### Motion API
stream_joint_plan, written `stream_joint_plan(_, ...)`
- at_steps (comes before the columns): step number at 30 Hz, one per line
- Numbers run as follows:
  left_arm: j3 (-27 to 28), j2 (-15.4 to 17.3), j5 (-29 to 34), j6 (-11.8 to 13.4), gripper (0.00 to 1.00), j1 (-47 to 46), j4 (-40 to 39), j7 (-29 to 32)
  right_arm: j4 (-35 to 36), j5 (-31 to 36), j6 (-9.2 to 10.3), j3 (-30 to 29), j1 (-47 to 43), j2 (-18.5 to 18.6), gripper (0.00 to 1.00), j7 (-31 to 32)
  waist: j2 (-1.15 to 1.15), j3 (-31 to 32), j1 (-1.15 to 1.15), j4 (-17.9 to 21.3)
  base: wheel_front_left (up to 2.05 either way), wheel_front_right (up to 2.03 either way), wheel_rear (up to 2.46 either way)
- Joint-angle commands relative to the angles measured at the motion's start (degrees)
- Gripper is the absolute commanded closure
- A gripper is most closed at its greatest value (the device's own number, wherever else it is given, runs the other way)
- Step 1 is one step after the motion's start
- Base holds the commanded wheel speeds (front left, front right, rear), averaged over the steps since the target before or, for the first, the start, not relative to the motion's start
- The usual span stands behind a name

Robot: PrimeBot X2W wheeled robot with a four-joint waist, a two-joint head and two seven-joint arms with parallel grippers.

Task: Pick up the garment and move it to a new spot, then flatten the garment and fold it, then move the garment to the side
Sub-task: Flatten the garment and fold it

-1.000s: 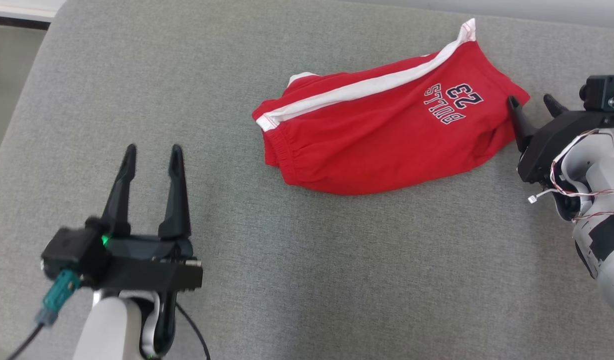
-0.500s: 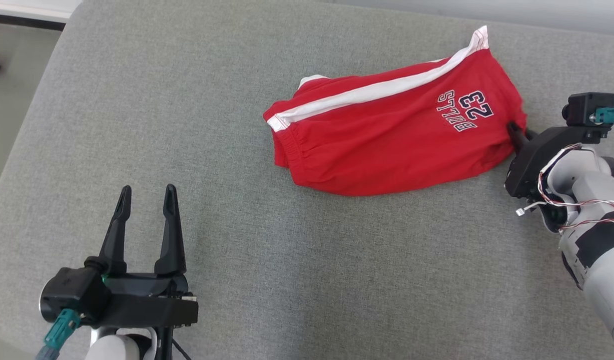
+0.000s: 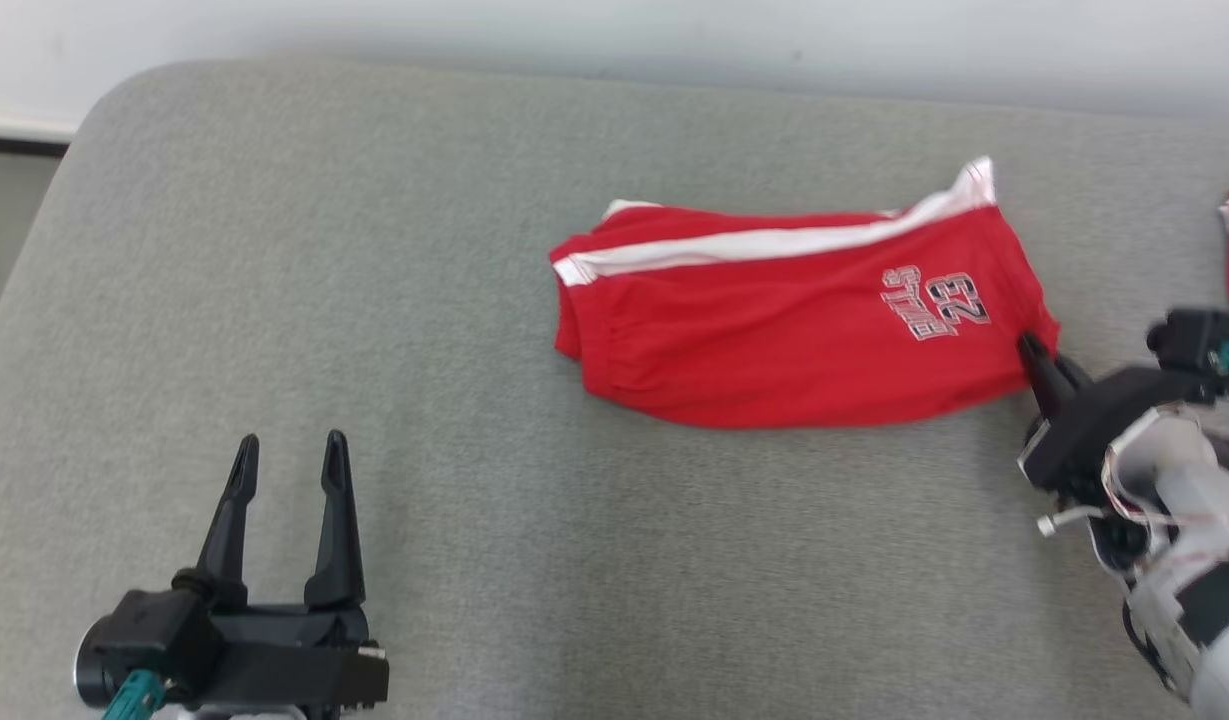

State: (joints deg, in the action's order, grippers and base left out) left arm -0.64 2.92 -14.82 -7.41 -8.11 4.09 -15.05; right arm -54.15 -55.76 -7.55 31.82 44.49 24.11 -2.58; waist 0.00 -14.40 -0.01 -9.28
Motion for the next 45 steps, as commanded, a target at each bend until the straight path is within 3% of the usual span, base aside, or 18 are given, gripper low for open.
stream_joint_plan(1, 0.41, -0.03, 0.56, -0.08, 0.0, 1.48, -0.3, -0.16, 1.78, -1.67, 0.16, -0.18, -3.01, 1.36, 1.0, -0.67, 0.0, 2.66, 0.01, 2.83, 0.0, 0.0, 0.0)
stream_joint_plan(11, 1.39, -0.03, 1.56, -0.07, 0.0, 4.88, -0.56, -0.16, 9.05, -6.53, 0.16, -1.65, -13.53, 6.79, 1.0, -2.62, 0.0, 5.33, 0.01, 6.06, 0.0, 0.0, 0.0)
stream_joint_plan(21, 1.62, -0.03, 1.21, -0.07, 0.0, 6.04, -0.59, -0.16, 10.19, -3.95, 0.16, -2.02, -13.43, 7.13, 1.0, -4.14, 0.0, 7.13, 0.01, 6.4, 0.0, 0.0, 0.0)
stream_joint_plan(29, 1.82, -0.03, 0.93, -0.07, 0.0, 6.79, -0.79, -0.16, 16.88, -1.31, 0.16, -0.9, -12.71, 4.57, 1.0, -6.01, 0.0, 7.67, 0.01, 6.05, 0.0, 0.0, 0.0)
stream_joint_plan(39, 1.13, -0.03, 0.67, -0.07, 0.0, 5.71, -0.88, -0.16, 26.26, 3.57, 0.16, 1.96, -14.6, -1.5, 1.0, -4.52, 0.0, 7.33, 0.01, 3.6, 0.0, 0.0, 0.0)
stream_joint_plan(45, 0.54, -0.04, -0.33, -0.07, 0.0, 4.85, -0.47, -0.16, 25.14, 6.59, 0.16, 2.16, -15.02, -5.89, 1.0, -3.04, 0.0, 6.63, 0.01, 1.36, 0.0, 0.0, 0.0)
